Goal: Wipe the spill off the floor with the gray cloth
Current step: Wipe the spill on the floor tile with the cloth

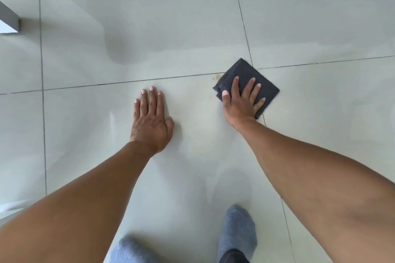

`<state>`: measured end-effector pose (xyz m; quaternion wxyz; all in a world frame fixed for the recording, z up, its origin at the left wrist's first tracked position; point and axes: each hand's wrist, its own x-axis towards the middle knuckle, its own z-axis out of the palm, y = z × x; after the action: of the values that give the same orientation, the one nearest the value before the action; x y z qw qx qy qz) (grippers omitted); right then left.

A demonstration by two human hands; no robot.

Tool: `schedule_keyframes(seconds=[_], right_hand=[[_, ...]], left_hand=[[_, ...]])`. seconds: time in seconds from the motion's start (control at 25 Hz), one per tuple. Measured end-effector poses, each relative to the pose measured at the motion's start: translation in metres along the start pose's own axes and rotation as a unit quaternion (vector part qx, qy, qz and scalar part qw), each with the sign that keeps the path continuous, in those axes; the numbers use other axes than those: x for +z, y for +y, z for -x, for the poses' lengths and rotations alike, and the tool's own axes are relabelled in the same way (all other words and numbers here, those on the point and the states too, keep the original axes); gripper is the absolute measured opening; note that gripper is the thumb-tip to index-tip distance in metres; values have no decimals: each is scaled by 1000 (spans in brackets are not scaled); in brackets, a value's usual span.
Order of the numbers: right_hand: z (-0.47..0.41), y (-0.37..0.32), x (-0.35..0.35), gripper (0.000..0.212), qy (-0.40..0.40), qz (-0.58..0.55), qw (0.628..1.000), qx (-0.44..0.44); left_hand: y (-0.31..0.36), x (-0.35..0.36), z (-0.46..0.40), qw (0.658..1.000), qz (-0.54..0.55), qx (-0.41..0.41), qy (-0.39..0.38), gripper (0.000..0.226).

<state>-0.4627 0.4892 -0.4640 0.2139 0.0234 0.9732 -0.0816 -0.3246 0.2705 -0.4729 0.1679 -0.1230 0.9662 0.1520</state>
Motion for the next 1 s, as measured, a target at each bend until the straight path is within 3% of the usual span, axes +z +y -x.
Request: schedule_keyframes(seconds=[0.04, 0.16, 0.28, 0.36, 0.48, 0.64, 0.68, 0.76, 0.84, 0.92, 1.0], right_hand=[[-2, -19, 3, 64, -8, -3, 1000, -13], [54, -33, 29, 61, -19, 18, 984, -177], [121, 27, 48, 58, -13, 66, 959, -276], [109, 67, 39, 57, -11, 87, 952, -293], [36, 81, 8, 58, 34, 99, 974, -200], [-55, -2, -27, 61, 18, 6, 1000, -8], [-52, -27, -20, 61, 13, 16, 999, -32], [-9, -61, 10, 61, 8, 38, 981, -189], [63, -43, 38, 60, -14, 72, 945, -318], [94, 17, 45, 60, -7, 100, 928, -358], [77, 78, 24, 62, -9, 120, 942, -314]], left_hand=[[1, -2, 0, 1000, -2, -4, -2, 81], [2, -6, 1, 1000, -5, -9, -7, 83], [2, -7, 2, 1000, -2, -8, -4, 83], [0, -6, 1, 1000, -12, -6, -9, 81], [-1, -11, 2, 1000, -18, -6, -22, 82], [-1, -15, -2, 999, -28, -7, -44, 82], [-1, -16, -1, 998, -32, -6, -46, 82], [-6, -16, -2, 999, -33, 3, -38, 84], [-14, -17, -2, 999, -24, 23, -24, 86], [-24, -13, 0, 999, -21, 41, 13, 85], [-35, -5, 3, 998, -28, 39, 44, 83]])
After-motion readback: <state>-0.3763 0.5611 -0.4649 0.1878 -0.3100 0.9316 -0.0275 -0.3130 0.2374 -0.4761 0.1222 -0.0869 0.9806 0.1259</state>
